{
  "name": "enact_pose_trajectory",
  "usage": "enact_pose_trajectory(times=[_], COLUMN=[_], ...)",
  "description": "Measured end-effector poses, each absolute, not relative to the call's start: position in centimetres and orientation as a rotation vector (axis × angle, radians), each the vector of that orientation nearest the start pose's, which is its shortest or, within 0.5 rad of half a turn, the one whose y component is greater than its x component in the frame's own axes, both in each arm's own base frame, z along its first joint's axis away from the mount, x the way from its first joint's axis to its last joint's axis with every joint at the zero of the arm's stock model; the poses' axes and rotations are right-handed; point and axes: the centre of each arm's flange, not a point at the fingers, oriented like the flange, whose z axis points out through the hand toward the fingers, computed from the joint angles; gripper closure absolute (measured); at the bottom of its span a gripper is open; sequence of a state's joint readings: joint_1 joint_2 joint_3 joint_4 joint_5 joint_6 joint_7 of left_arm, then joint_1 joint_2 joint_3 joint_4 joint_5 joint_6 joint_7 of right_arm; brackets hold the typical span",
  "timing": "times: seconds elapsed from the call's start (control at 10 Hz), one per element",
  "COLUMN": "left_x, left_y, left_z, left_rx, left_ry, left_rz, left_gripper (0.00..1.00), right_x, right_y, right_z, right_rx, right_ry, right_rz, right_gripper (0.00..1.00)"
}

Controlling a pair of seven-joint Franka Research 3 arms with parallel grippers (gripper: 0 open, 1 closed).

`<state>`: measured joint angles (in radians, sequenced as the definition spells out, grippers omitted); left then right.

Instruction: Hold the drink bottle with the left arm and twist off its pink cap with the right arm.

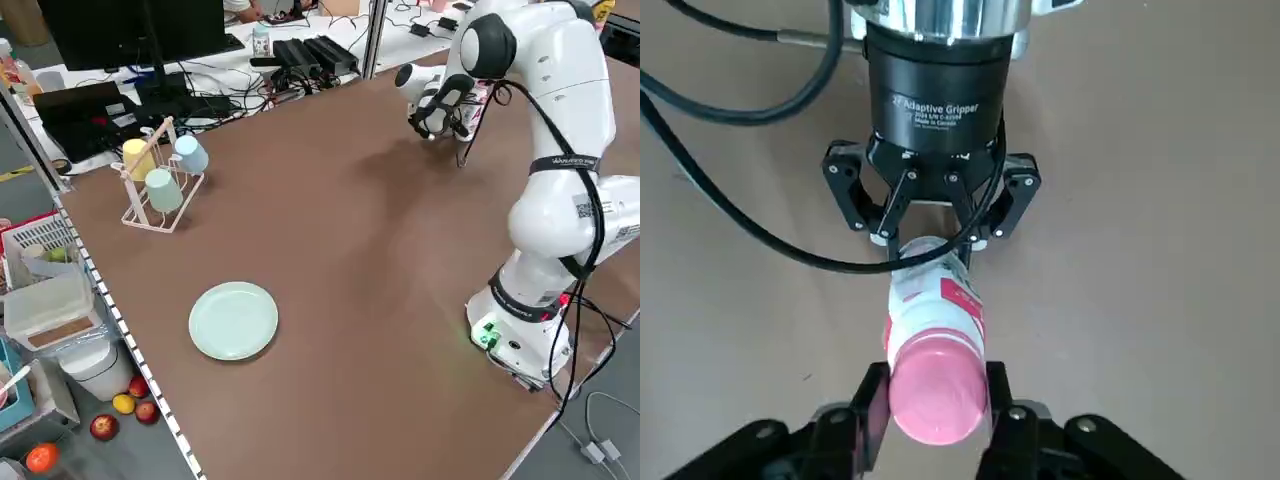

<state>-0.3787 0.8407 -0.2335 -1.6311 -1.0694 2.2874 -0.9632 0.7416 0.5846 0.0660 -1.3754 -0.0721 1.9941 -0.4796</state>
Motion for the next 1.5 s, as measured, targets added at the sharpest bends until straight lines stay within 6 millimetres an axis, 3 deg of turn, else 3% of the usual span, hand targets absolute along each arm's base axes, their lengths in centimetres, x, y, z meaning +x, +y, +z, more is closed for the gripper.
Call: enact_pose_trajectory(times=[0.6,1.0,1.2,1.5], left_x=[54.9,54.4,54.4,54.4], left_y=[-39.0,-39.1,-39.1,-39.0], left_z=[13.3,13.2,13.2,13.2], left_rx=[-2.723,-2.724,-2.724,-2.725], left_ry=[-1.946,-1.886,-1.885,-1.879], left_rz=[1.383,1.414,1.414,1.416], left_gripper=[0.45,0.45,0.45,0.49], right_x=[51.1,53.0,54.3,58.6], right_y=[51.0,49.2,46.7,39.7], right_z=[38.7,40.0,40.7,39.2], right_rx=[-2.520,-2.557,-2.599,-2.687], right_ry=[-1.916,-1.875,-1.842,-1.745], right_rz=[-0.084,-0.117,-0.050,0.057], right_gripper=[0.57,0.57,0.57,0.57])
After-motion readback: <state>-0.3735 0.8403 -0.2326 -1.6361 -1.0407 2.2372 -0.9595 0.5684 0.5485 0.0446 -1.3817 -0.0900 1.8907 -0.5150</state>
